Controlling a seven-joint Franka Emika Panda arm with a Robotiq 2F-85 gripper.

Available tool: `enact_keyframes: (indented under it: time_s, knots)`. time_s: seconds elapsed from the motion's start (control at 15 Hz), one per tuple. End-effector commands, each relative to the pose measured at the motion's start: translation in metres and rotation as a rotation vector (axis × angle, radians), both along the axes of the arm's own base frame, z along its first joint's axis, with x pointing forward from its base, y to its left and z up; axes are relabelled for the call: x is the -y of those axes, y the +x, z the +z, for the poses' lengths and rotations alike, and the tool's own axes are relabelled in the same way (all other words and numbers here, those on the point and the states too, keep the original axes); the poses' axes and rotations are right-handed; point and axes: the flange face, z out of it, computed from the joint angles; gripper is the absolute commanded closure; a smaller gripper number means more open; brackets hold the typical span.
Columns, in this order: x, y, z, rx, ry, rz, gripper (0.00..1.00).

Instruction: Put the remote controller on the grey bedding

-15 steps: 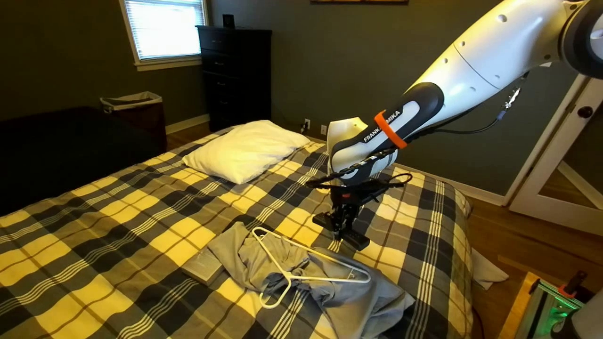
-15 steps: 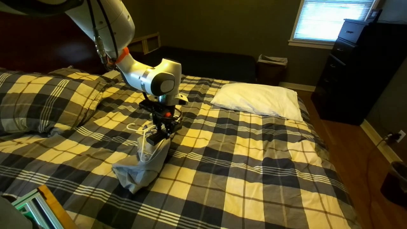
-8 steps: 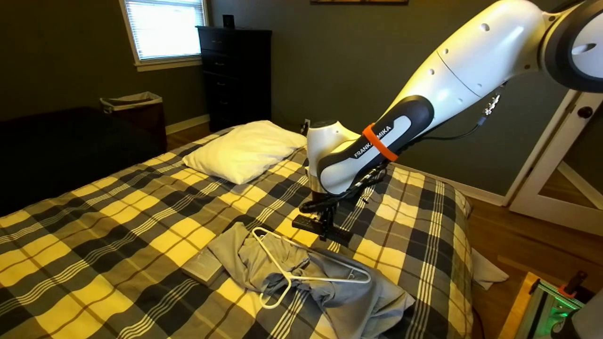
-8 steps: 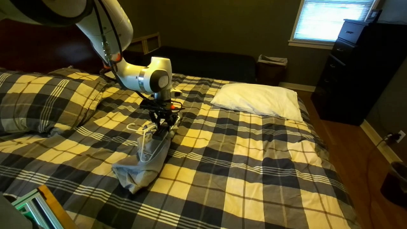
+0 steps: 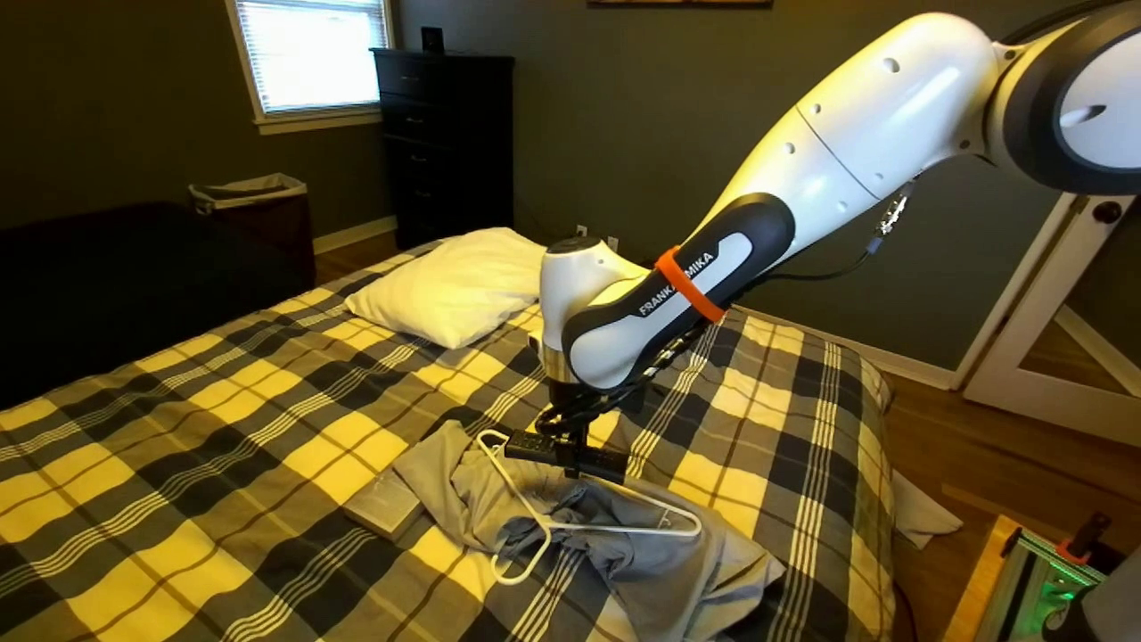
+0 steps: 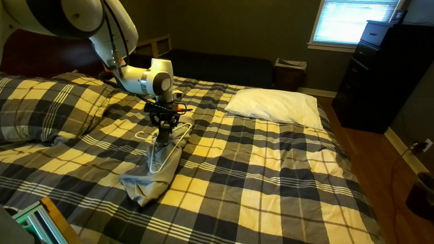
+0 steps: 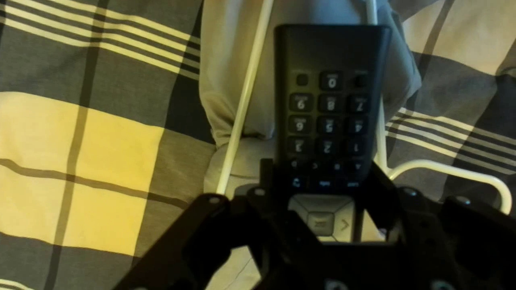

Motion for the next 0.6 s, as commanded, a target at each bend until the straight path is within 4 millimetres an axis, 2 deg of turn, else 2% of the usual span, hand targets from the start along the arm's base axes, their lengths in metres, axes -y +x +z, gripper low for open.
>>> enact_keyframes:
  time_s: [0.0, 0.07, 0.2, 0.47, 0.53]
  knots:
    - [-0.005, 0.007, -0.009, -0.061, 0.035, -0.006, 0.21]
    - [-0.006, 0.008, -0.01, -0.072, 0.035, -0.018, 0.17]
    - [-0.009, 0.012, -0.008, -0.073, 0.03, -0.05, 0.01]
    - [-0.014, 0.028, 0.017, 0.002, 0.01, -0.117, 0.0]
    - [-0.009, 0.022, 0.009, -0.01, 0.025, -0.088, 0.0]
